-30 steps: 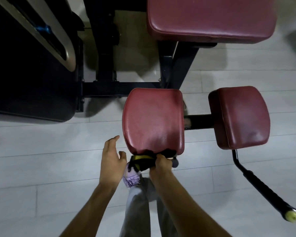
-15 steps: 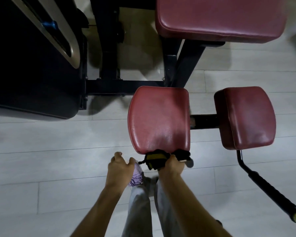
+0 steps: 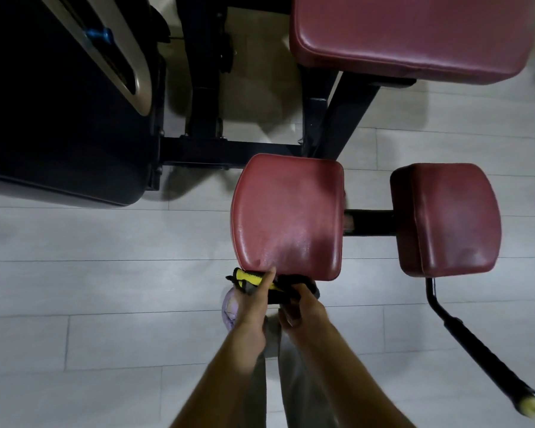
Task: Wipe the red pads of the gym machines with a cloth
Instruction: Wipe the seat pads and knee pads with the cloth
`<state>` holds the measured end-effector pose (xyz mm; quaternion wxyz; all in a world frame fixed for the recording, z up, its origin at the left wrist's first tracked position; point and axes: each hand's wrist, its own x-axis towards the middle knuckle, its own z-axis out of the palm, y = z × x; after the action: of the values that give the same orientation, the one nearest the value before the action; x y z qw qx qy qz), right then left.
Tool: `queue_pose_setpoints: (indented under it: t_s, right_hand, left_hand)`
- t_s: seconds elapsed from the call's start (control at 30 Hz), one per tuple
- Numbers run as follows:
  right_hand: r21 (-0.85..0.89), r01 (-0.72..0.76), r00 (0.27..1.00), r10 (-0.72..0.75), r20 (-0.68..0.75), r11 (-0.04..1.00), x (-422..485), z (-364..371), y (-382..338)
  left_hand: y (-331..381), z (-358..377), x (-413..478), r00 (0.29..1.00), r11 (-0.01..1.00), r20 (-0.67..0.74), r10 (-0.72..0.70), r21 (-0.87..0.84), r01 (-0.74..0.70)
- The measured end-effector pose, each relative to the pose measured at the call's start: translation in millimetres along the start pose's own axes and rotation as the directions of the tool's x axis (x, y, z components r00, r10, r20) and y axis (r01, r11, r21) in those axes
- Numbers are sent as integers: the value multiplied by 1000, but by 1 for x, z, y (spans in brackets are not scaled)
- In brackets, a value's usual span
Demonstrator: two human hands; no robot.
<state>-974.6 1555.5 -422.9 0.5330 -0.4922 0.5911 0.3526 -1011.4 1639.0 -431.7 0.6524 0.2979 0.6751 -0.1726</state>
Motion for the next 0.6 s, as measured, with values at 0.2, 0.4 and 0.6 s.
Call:
queue_pose_setpoints:
  t_s: [0.2, 0.4, 0.6]
  right_hand:
    - [-547, 25, 994, 39, 106, 837, -16, -27, -48]
    - [-850, 299, 949, -232, 215, 434, -16, -45, -145]
    - [-769, 549, 727, -640, 248, 326, 20, -42, -173]
  left_hand:
    - [0, 46, -23, 977, 918, -195, -81, -397, -4]
    - [-1, 48, 0, 976, 769, -144, -165, -638, 36]
    - [-17, 85, 2, 981, 843, -28, -193, -517, 151]
